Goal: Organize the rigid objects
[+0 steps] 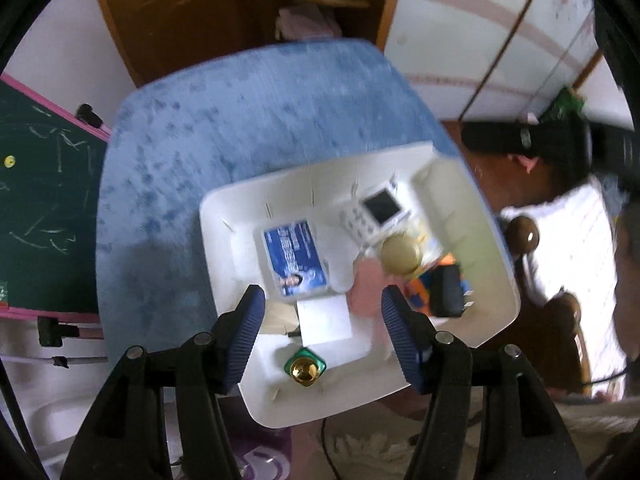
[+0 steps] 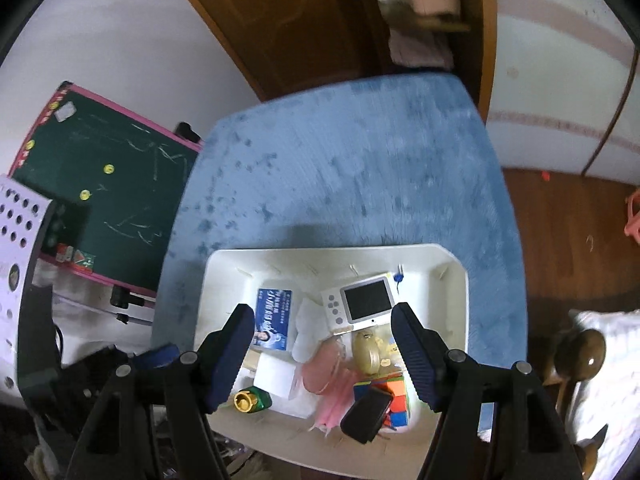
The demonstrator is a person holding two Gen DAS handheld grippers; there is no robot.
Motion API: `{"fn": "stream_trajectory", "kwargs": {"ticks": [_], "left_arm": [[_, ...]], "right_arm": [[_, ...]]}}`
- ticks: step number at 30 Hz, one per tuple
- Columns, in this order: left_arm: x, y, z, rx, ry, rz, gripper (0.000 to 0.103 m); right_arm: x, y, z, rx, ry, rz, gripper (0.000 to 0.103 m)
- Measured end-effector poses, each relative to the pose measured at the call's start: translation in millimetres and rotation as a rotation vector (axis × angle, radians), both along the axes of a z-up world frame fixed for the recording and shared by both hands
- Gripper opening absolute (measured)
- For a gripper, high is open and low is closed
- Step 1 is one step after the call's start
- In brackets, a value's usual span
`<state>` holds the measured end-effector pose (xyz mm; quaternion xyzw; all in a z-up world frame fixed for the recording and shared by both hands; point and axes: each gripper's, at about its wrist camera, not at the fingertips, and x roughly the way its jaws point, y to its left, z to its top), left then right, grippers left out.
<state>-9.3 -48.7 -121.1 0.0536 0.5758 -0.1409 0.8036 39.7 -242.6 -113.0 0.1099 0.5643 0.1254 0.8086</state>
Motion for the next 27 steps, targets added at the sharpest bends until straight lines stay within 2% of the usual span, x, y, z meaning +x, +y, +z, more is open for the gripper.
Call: {"fn": "stream_trajectory", "kwargs": {"ticks": [7, 14, 19, 24, 27], "left_arm": [[-8.3, 2.6, 39.6, -0.023, -0.103, 0.077, 0.065], [-16.8, 8.3, 69.2, -0.023, -0.191, 0.169, 0.065], [-21.9, 17.1, 80.6, -0.007, -0.230, 0.244, 0.065], [-23.1, 24.6, 86.0, 0.013, -0.247, 0.261, 0.065], [-24.7, 30.0, 87.4, 0.016, -0.253, 0.265, 0.065]], "right_arm": [[-37.7, 2.3, 40.5, -0.020, -0.126, -0.002, 0.072], [-69.5, 7.6, 62.6, -0.070, -0.233, -0.031, 0.072], [-78.9, 10.6, 75.8, -0.114, -0.291, -0.050, 0.072], [-89.0, 23.8, 85.7, -0.121, -0.337, -0.046, 0.072], [-91.3, 32.7, 86.5, -0.112, -0.329, -0.043, 0.072]]}}
